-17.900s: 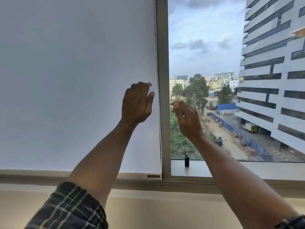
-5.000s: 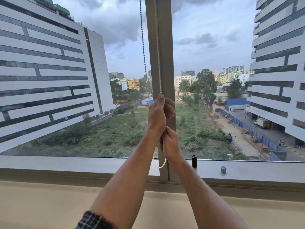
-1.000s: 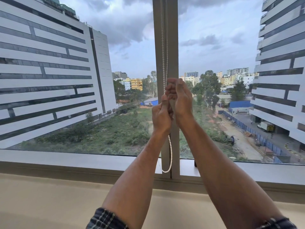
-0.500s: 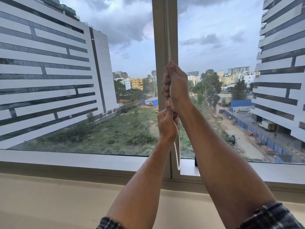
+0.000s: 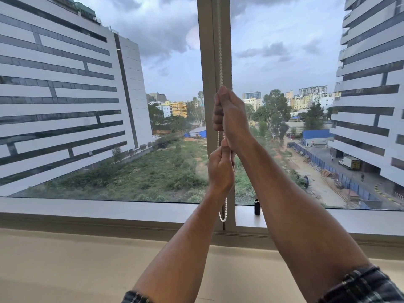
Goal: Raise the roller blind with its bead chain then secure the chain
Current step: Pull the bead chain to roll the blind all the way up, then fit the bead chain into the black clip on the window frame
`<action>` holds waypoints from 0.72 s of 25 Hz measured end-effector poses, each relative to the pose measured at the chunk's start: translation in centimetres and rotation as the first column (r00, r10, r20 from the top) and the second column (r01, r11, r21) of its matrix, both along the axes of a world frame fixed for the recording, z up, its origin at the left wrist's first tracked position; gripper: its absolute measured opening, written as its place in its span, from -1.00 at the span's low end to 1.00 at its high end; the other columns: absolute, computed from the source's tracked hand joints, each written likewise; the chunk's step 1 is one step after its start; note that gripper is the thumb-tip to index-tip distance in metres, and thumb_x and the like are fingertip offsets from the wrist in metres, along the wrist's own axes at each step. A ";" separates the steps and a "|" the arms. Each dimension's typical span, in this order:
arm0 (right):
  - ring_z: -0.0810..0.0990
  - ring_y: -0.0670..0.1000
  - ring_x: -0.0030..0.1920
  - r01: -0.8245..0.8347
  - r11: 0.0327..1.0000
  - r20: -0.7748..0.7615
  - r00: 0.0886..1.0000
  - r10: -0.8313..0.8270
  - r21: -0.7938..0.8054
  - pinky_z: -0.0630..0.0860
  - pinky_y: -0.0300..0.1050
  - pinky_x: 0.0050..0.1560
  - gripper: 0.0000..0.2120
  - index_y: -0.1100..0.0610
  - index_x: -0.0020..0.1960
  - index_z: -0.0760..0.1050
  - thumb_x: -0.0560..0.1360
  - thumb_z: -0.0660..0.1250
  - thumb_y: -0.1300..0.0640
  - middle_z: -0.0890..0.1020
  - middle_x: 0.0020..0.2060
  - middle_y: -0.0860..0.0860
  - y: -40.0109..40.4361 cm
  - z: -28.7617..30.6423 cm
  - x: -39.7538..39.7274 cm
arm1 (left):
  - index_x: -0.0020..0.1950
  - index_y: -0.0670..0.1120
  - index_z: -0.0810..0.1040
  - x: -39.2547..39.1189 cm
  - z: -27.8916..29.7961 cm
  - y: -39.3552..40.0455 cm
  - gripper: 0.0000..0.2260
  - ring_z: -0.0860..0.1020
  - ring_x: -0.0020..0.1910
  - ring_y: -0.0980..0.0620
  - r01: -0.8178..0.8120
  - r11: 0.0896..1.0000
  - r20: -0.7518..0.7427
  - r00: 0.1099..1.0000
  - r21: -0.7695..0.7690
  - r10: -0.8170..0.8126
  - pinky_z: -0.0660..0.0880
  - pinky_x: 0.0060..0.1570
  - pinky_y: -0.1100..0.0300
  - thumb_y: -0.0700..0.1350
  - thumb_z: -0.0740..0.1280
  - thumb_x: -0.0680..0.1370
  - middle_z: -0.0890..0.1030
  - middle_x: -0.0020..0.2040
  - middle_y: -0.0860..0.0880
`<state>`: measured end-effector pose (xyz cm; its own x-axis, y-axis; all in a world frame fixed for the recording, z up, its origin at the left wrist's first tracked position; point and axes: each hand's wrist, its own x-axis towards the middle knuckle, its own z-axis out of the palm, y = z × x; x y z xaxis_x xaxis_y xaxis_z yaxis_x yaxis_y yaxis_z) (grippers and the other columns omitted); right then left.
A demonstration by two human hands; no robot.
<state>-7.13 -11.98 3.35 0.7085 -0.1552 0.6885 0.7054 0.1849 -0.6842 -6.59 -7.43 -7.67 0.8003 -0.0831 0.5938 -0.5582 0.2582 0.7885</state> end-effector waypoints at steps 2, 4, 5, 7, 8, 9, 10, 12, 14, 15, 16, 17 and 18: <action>0.13 -0.08 -0.53 -0.013 1.000 -0.018 1.000 0.012 -0.023 0.10 -0.24 -0.51 -0.63 0.09 -0.23 0.31 0.74 0.11 0.03 0.25 -0.50 -0.10 -0.3 -1.0 -0.1 | -0.44 0.05 0.31 -0.2 -0.7 0.0 -0.49 0.20 -0.55 0.07 -0.014 1.000 -0.009 1.000 0.014 0.015 0.13 -0.49 0.15 0.09 0.09 0.73 0.28 -0.51 0.04; 0.13 -0.08 -0.53 -0.035 0.999 -0.043 0.999 0.033 -0.041 0.11 -0.23 -0.52 -0.64 0.10 -0.22 0.33 0.74 0.11 0.04 0.25 -0.50 -0.09 -0.8 -2.2 -0.1 | -0.40 0.00 0.32 -0.1 -1.3 0.0 -0.51 0.21 -0.54 0.06 -0.033 0.999 -0.026 0.999 0.012 0.033 0.15 -0.47 0.12 0.06 0.10 0.74 0.29 -0.49 0.01; 0.15 -0.08 -0.53 -0.049 0.997 -0.054 0.997 0.046 -0.052 0.14 -0.22 -0.52 -0.64 0.11 -0.21 0.34 0.74 0.12 0.04 0.25 -0.50 -0.08 -1.1 -2.8 -0.1 | -0.38 -0.01 0.34 -0.2 -1.6 0.0 -0.52 0.23 -0.52 0.05 -0.044 0.999 -0.041 0.998 0.010 0.044 0.17 -0.45 0.11 0.05 0.10 0.74 0.30 -0.48 0.00; 0.26 -0.06 -0.50 -0.024 0.993 -0.055 0.998 0.018 -0.115 0.26 -0.18 -0.50 -0.65 0.15 -0.17 0.42 0.74 0.13 0.05 0.33 -0.48 -0.05 -1.7 -4.1 -0.1 | -0.30 -0.01 0.41 -0.4 -2.2 -0.2 -0.58 0.31 -0.46 0.03 -0.109 0.994 -0.059 0.992 0.017 0.109 0.23 -0.40 0.10 0.06 0.11 0.73 0.39 -0.40 -0.01; 0.34 -0.06 -0.47 0.033 0.984 -0.042 0.998 -0.041 -0.175 0.33 -0.18 -0.46 -0.65 0.19 -0.13 0.48 0.74 0.13 0.05 0.40 -0.45 -0.01 -2.1 -4.8 -0.1 | -0.22 0.02 0.45 -0.8 -2.6 -0.4 -0.65 0.39 -0.39 0.05 -0.187 0.982 -0.049 0.981 0.036 0.188 0.29 -0.34 0.10 0.08 0.11 0.72 0.46 -0.33 0.01; 0.43 -0.06 -0.43 0.106 0.966 -0.025 0.993 -0.115 -0.235 0.39 -0.22 -0.40 -0.65 0.23 -0.08 0.54 0.73 0.13 0.05 0.49 -0.41 0.04 -2.7 -5.6 -0.1 | -0.11 0.05 0.46 -1.1 -3.0 -0.5 -0.75 0.46 -0.27 0.07 -0.286 0.957 -0.017 0.958 0.045 0.287 0.35 -0.26 0.11 0.08 0.12 0.70 0.51 -0.21 0.02; 0.50 -0.07 -0.37 0.167 0.946 -0.011 0.984 -0.177 -0.278 0.43 -0.26 -0.34 -0.64 0.26 -0.01 0.58 0.73 0.14 0.05 0.56 -0.35 0.08 -3.3 -6.5 -0.2 | 0.00 0.06 0.44 -1.5 -3.3 -0.7 -0.85 0.50 -0.13 0.06 -0.377 0.926 0.035 0.926 0.024 0.376 0.39 -0.15 0.15 0.06 0.14 0.68 0.51 -0.07 0.01; 0.57 -0.11 -0.30 0.226 0.931 -0.013 0.971 -0.240 -0.288 0.44 -0.31 -0.28 -0.67 0.26 0.09 0.61 0.72 0.16 0.07 0.64 -0.25 0.10 -4.9 -8.5 -0.4 | 0.14 0.01 0.40 -2.4 -3.8 -1.1 -0.90 0.44 0.06 0.00 -0.505 0.862 0.192 0.843 -0.040 0.502 0.40 0.03 0.19 -0.02 0.22 0.66 0.44 0.07 0.00; 0.57 -0.12 -0.28 0.259 0.933 -0.046 0.959 -0.278 -0.250 0.44 -0.28 -0.29 -0.74 0.24 0.10 0.61 0.71 0.21 0.11 0.65 -0.25 0.02 -6.9 -10.7 -0.7 | 0.17 -0.07 0.42 -3.2 -4.4 -1.8 -0.88 0.43 0.08 -0.01 -0.575 0.813 0.410 0.723 -0.090 0.556 0.39 0.11 0.17 -0.14 0.27 0.64 0.45 0.08 -0.01; 0.57 -0.12 -0.29 0.275 0.935 -0.073 0.952 -0.297 -0.226 0.46 -0.27 -0.28 -0.79 0.24 0.07 0.62 0.69 0.25 0.15 0.64 -0.27 -0.02 -8.0 -11.9 -0.9 | 0.16 -0.10 0.44 -3.5 -4.9 -2.4 -0.89 0.44 0.06 -0.01 -0.568 0.818 0.516 0.675 -0.093 0.527 0.39 0.10 0.16 -0.19 0.27 0.64 0.47 0.07 -0.02; 0.58 -0.13 -0.29 0.280 0.940 -0.101 0.948 -0.303 -0.194 0.48 -0.27 -0.26 -0.85 0.24 0.02 0.62 0.64 0.30 0.21 0.64 -0.28 -0.03 -9.1 -13.2 -1.1 | 0.15 -0.12 0.46 -3.8 -5.5 -3.2 -0.90 0.47 0.03 -0.02 -0.537 0.841 0.600 0.652 -0.065 0.463 0.41 0.07 0.15 -0.23 0.26 0.63 0.49 0.05 -0.03; 0.60 -0.15 -0.30 0.285 0.943 -0.128 0.943 -0.308 -0.170 0.51 -0.28 -0.25 -0.91 0.27 -0.01 0.61 0.57 0.33 0.28 0.64 -0.29 -0.02 -10.1 -14.5 -1.3 | 0.14 -0.14 0.48 -3.9 -6.1 -4.1 -0.90 0.49 0.01 -0.02 -0.488 0.873 0.651 0.663 0.000 0.370 0.44 0.05 0.13 -0.24 0.25 0.64 0.52 0.04 -0.04; 0.61 -0.17 -0.30 0.303 0.938 -0.152 0.932 -0.328 -0.169 0.53 -0.27 -0.24 -0.91 0.31 -0.04 0.60 0.50 0.33 0.33 0.63 -0.29 0.00 -11.3 -15.9 -1.5 | 0.14 -0.14 0.49 -3.8 -6.8 -5.2 -0.90 0.51 0.01 -0.02 -0.435 0.896 0.667 0.694 0.092 0.269 0.47 0.04 0.11 -0.24 0.23 0.64 0.54 0.04 -0.05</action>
